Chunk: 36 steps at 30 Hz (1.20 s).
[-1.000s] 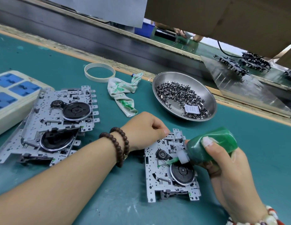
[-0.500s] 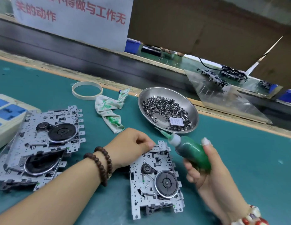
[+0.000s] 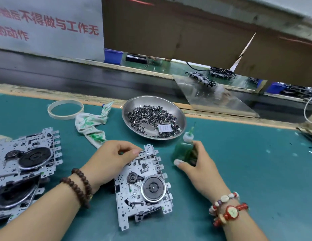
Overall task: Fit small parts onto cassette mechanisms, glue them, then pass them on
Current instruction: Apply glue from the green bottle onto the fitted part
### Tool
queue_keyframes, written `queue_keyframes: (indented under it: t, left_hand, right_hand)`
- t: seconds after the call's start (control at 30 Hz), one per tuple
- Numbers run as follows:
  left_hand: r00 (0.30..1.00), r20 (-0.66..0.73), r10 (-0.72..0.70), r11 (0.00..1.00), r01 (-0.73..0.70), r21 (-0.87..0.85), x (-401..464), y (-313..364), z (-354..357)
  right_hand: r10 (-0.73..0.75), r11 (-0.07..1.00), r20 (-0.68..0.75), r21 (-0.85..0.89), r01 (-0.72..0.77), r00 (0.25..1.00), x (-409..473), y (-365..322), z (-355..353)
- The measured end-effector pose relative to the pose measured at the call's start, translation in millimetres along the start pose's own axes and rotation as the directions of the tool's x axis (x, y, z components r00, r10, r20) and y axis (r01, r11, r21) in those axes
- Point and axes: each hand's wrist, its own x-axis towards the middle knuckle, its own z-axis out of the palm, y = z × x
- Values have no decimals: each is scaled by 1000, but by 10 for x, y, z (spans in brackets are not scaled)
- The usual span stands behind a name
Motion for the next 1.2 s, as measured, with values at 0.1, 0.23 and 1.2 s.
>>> queue_keyframes:
  t: [0.1,0.23,1.2]
  left_hand:
    - [999,41,26,999,-24,-46,-33,44,24]
    - [996,62,71,988,-62,-142,-144,140,25]
    - [964,268,-2,985,-44,167,1841,1907,1119]
  right_hand:
    - [15,996,50,-86,-10,999,-3,27,-11]
    - [47,999,32,-24,-46,998,-115,-36,-119]
    - [244,413,15,903,-118,970,918,-125,-1551]
